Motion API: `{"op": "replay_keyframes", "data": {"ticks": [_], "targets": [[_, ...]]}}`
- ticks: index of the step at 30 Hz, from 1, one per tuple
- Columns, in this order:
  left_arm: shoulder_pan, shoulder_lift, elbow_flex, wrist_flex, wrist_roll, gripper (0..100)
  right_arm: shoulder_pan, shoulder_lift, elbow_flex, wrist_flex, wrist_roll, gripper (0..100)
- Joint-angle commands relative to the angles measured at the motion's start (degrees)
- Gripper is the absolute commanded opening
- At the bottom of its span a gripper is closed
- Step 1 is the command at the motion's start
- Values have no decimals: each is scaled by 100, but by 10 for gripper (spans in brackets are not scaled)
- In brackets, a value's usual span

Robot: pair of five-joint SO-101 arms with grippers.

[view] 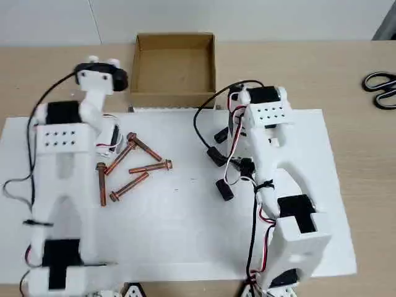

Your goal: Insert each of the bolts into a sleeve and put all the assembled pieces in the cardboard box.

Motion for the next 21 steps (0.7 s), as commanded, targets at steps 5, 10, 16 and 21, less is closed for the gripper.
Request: {"op": "replay_keyframes", "data": {"ticks": [5,10,16,21], "targets": [[563,1204,-813,141,-1327,104,444,-66,-246,119,1073,2],[809,1811,-1429,141,-2189,105,514,-66,-246,119,1679,2],[1073,2224,-1631,167,-3112,105,505,-66,-246,119,1802,3],[1178,2277,-1622,176,-3578,105,505,-57,-246,127,2066,3]]}}
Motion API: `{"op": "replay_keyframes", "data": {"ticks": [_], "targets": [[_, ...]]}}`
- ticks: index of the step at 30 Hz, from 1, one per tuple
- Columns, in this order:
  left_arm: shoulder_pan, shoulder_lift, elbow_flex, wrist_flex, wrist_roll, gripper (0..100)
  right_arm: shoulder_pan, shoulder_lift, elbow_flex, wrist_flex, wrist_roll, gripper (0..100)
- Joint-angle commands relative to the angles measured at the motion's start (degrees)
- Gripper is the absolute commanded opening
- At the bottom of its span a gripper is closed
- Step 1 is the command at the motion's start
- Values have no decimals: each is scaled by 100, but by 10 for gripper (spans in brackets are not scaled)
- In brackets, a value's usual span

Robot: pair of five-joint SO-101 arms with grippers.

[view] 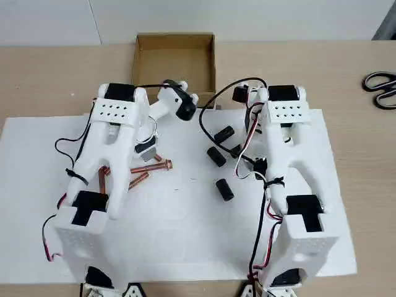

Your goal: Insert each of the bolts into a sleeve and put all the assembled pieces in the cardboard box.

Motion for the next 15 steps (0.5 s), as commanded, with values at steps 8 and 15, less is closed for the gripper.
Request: {"op": "replay_keyframes", "data": {"ticks": [8,15], "targets": [[431,-35,-171,229,-422,105,66,-57,-246,119,316,3],[607,484,-154,79,-422,105,66,-22,-237,110,316,3]]}}
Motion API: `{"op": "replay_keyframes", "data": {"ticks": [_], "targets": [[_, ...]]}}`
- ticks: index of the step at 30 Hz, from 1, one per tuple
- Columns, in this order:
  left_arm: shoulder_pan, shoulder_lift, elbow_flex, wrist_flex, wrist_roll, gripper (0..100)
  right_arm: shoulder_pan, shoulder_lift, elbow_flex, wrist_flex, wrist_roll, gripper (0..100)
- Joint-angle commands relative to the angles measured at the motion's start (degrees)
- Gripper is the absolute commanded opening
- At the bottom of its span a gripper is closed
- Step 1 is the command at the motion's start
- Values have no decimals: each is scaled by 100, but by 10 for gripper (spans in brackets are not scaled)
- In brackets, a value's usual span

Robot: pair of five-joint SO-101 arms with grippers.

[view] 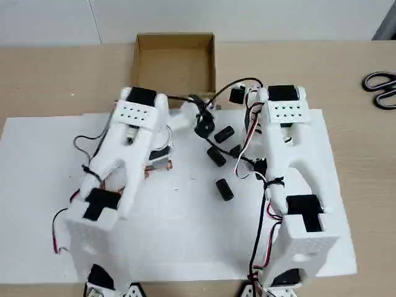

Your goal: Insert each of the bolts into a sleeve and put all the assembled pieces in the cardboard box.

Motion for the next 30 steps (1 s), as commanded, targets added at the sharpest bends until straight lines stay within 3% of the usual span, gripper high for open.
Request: {"op": "replay_keyframes", "data": {"ticks": [1,17,20,26,30], "targets": [[18,193,-163,-70,-35,105,66,-22,-237,110,70,3],[-123,774,-189,-448,-44,81,57,-13,-229,57,70,3],[-132,774,-435,-396,-26,2,31,-13,-229,57,70,3],[-123,774,-1138,211,0,5,31,-57,-246,75,70,3],[-149,774,-1912,334,536,5,22,-66,-246,119,35,3]]}}
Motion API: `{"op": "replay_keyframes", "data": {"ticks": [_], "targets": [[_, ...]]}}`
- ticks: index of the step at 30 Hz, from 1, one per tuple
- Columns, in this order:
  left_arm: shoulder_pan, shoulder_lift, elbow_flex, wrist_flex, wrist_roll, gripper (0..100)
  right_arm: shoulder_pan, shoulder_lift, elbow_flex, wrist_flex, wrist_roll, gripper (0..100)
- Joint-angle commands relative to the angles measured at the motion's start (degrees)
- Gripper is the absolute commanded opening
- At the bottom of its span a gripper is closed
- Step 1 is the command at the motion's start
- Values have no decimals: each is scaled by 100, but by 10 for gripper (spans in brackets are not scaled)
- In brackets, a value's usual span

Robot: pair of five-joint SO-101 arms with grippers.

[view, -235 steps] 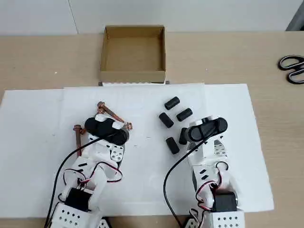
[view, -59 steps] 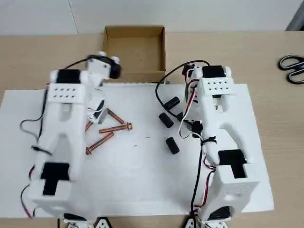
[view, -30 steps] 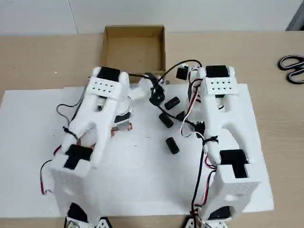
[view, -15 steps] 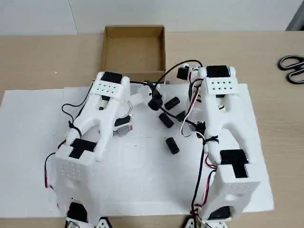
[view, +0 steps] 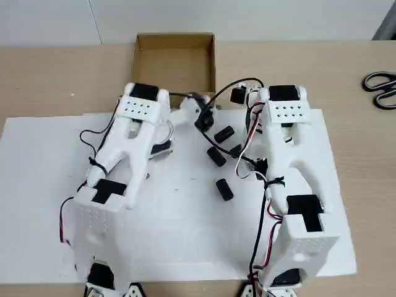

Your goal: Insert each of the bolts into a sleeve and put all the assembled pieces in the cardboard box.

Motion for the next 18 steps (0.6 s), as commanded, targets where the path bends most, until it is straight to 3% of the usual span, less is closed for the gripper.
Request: {"op": "replay_keyframes", "data": {"ticks": [1,5,10,16,18], "targets": [[-44,-88,-848,167,431,5,-4,-75,-246,127,35,3],[53,-220,-1411,193,905,5,-40,-602,-237,189,35,2],[308,-1310,-1525,193,1723,5,-242,-1895,-211,189,26,2],[484,-2400,-1349,193,3332,5,-312,-3125,97,171,26,2],[475,-2734,-1226,193,3525,5,-312,-3495,396,163,26,2]]}}
